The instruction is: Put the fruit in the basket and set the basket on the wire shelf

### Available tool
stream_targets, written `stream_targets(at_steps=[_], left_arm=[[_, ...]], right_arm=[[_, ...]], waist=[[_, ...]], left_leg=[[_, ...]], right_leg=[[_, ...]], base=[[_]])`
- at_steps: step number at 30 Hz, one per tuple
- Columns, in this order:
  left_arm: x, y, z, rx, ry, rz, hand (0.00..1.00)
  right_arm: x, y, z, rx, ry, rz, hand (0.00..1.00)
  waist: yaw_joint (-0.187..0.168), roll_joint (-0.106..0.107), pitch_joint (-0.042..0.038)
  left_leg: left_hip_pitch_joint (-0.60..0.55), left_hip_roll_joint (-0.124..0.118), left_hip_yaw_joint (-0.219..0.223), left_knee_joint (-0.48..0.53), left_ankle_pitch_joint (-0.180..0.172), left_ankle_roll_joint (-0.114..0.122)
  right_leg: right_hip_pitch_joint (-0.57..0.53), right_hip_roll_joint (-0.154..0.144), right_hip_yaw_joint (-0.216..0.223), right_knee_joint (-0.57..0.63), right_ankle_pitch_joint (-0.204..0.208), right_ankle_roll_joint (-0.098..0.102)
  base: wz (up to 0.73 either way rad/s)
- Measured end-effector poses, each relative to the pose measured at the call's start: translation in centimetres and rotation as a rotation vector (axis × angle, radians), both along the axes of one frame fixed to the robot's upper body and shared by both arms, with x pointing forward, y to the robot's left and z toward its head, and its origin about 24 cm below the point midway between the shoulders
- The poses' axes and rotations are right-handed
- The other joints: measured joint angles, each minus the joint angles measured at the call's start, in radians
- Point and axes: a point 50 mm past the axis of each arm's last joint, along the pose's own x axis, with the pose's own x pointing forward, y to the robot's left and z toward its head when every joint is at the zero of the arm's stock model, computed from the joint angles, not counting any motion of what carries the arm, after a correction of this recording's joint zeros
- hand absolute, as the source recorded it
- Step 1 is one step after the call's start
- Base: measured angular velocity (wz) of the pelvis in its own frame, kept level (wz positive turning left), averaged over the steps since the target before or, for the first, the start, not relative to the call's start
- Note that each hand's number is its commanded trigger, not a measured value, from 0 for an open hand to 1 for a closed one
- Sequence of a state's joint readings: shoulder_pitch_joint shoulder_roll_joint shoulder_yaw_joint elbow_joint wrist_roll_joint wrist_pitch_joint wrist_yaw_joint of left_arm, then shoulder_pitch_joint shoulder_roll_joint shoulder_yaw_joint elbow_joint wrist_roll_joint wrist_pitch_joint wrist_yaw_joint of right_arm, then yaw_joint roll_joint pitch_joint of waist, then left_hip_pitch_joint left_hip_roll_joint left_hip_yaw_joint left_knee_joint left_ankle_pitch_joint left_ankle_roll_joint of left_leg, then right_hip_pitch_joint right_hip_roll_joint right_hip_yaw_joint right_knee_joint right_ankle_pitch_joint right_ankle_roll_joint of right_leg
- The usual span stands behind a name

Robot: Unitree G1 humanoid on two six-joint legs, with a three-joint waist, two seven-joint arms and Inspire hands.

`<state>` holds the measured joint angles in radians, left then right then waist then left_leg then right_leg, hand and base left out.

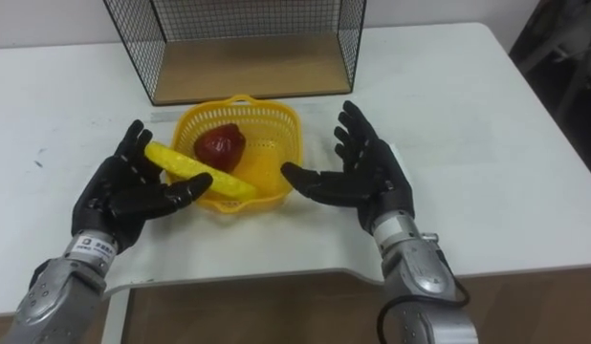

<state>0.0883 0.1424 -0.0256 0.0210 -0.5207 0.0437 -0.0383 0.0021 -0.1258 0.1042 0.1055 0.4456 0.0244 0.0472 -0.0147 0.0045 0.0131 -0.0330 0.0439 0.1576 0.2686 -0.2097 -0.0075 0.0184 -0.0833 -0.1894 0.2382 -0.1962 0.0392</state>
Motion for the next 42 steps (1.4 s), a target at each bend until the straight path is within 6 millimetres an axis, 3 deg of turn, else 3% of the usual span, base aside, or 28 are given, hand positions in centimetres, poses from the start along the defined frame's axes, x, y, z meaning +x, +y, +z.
stream_targets(at_steps=[7, 16, 31, 42], left_arm=[[0.3, -1.0, 0.1, -0.020, -0.008, -0.023, 0.00], [0.2, -1.7, -0.3, -0.025, 0.029, -0.070, 0.00], [0.1, -2.6, -0.9, -0.071, 0.054, -0.080, 0.00], [0.0, -2.8, -1.1, -0.098, 0.062, -0.078, 0.00]], right_arm=[[-0.2, 0.3, -0.9, 0.052, 0.035, 0.031, 0.00], [-0.5, 2.2, -1.4, 0.119, 0.069, 0.168, 0.00], [-0.6, 2.5, -1.8, 0.155, 0.092, 0.177, 0.00], [-0.6, 2.6, -1.7, 0.162, 0.090, 0.175, 0.00]], waist=[[0.003, -0.002, 0.0006], [0.003, -0.001, 0.0004], [0.020, 0.005, 0.0013], [0.020, -0.009, 0.0043]], left_leg=[[0.001, -0.001, 0.000, 0.001, 0.000, 0.000], [-0.003, 0.000, -0.002, 0.004, 0.000, 0.000], [-0.004, 0.000, -0.002, 0.007, 0.000, 0.000], [-0.005, 0.000, 0.000, 0.008, 0.000, 0.000]], right_leg=[[0.001, 0.000, 0.000, 0.000, 0.000, 0.000], [0.001, -0.001, -0.004, 0.000, 0.000, 0.000], [0.001, -0.001, -0.005, 0.001, 0.000, 0.000], [0.000, -0.001, -0.005, 0.002, 0.000, 0.000]], base=[[0.00], [0.00], [0.00], [0.00]])
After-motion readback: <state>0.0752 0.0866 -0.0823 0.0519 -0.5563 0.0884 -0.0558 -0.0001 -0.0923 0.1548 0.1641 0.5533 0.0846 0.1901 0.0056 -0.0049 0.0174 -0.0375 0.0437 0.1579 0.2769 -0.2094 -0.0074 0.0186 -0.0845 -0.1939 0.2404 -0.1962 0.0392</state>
